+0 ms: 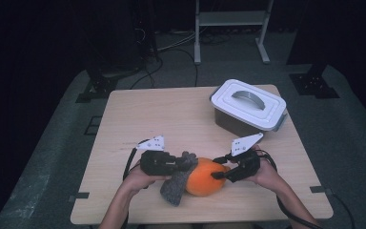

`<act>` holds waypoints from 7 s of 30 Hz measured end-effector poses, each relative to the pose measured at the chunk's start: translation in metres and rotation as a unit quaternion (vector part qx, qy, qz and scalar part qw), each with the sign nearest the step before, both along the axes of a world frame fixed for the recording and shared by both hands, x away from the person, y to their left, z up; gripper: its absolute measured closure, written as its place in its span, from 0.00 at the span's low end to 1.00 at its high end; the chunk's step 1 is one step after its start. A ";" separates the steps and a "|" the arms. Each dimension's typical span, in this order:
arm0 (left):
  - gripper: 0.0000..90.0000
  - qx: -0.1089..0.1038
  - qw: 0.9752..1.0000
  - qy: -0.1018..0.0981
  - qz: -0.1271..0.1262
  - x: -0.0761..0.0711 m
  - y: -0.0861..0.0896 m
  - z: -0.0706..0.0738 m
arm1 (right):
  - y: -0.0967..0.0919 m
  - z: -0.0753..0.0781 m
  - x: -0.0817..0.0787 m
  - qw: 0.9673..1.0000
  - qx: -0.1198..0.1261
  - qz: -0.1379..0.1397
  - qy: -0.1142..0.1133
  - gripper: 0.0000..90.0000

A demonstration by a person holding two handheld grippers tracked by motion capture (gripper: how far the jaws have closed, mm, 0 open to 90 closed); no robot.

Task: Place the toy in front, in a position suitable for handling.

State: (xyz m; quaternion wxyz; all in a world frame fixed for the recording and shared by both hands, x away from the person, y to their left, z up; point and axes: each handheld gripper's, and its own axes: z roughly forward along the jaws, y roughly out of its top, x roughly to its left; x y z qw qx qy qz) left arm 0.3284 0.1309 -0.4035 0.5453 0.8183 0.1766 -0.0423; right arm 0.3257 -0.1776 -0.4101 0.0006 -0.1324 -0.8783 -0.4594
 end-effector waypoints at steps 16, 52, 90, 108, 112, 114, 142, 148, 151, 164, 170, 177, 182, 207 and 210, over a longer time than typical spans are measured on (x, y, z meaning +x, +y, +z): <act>0.83 0.013 1.000 -0.003 -0.004 0.002 -0.020 0.004 | 0.025 0.010 -0.020 0.996 -0.060 -0.004 -0.059 0.54; 0.83 -0.003 1.000 0.004 0.001 0.006 0.004 0.006 | 0.003 -0.003 0.009 0.999 0.023 0.021 0.010 0.65; 0.83 0.002 1.000 -0.031 0.000 -0.005 0.001 0.027 | 0.057 0.017 -0.006 0.999 0.010 0.035 -0.016 0.68; 0.78 0.002 1.000 -0.016 0.000 -0.001 -0.004 0.013 | 0.015 0.006 0.001 1.000 0.020 0.023 -0.007 0.62; 0.73 0.013 1.000 -0.020 0.003 0.000 -0.006 0.014 | 0.014 0.006 0.000 1.000 0.019 0.020 -0.005 0.62; 0.70 0.016 1.000 -0.020 0.004 0.000 -0.007 0.013 | 0.014 0.006 0.000 1.000 0.019 0.020 -0.005 0.61; 0.90 0.020 1.000 -0.016 0.001 0.000 -0.005 0.010 | -0.008 0.001 -0.002 1.000 0.023 0.012 0.002 0.61; 0.90 0.010 1.000 -0.010 -0.007 0.000 -0.012 0.011 | 0.000 0.009 -0.010 1.000 0.000 0.009 -0.007 0.48; 0.90 -0.001 1.000 -0.011 -0.014 0.000 -0.015 0.017 | 0.004 0.009 -0.014 0.999 -0.009 0.021 -0.029 0.57; 0.90 0.019 1.000 -0.016 -0.015 0.002 -0.016 0.022 | 0.015 0.009 -0.022 0.997 -0.013 0.048 -0.057 0.66; 0.90 0.019 1.000 0.009 -0.001 0.006 0.003 0.006 | 0.008 0.008 -0.021 0.997 -0.011 0.052 -0.058 0.66; 0.90 0.014 1.000 0.014 -0.004 0.004 0.007 0.007 | 0.018 0.011 -0.026 0.995 -0.021 0.064 -0.078 0.66; 0.90 -0.002 0.999 -0.005 -0.031 -0.003 -0.007 0.022 | 0.026 0.011 -0.028 0.994 -0.022 0.070 -0.084 0.66; 0.90 0.047 0.996 -0.057 -0.049 -0.011 -0.034 0.044 | 0.035 0.008 -0.027 0.997 -0.025 0.024 -0.063 0.73; 0.90 0.038 0.997 -0.051 -0.038 -0.007 -0.028 0.041 | 0.026 0.007 -0.023 0.998 -0.020 0.015 -0.057 0.75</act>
